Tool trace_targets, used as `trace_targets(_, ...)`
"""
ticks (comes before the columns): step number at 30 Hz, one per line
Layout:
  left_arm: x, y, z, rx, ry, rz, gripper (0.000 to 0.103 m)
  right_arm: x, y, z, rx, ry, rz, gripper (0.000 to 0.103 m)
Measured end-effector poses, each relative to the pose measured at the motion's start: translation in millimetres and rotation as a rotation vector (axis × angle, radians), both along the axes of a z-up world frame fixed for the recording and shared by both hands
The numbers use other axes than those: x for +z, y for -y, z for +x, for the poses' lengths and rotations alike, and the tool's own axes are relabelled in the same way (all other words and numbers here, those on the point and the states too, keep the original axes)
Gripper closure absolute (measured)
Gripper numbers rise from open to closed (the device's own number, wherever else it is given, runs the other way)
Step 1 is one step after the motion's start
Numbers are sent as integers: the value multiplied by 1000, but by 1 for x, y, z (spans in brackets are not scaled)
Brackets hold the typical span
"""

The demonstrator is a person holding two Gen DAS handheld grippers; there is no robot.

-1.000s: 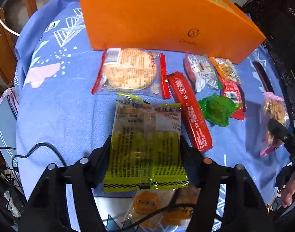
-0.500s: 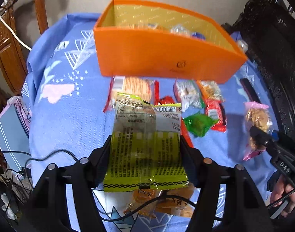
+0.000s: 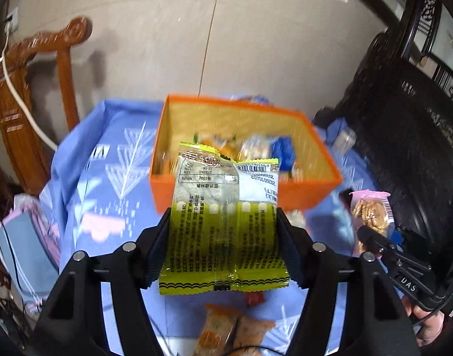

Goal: Organize snacks
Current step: 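Drop the yellow-green pack into the box with the left gripper while the right gripper drops the pink bag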

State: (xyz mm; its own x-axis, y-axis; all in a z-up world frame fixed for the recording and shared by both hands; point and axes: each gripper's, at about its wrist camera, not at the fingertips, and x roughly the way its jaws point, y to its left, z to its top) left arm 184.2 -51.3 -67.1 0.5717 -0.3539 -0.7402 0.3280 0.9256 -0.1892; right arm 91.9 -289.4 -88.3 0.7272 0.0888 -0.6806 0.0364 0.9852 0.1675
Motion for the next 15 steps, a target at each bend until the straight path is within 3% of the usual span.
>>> trace_targets(8,34,33,61,-19,74,-13,39,36,8,69,21,93,-36,65)
trace_targets(15,41,58,116,-27,94,7,38,48,15,125,32,113,-54,65)
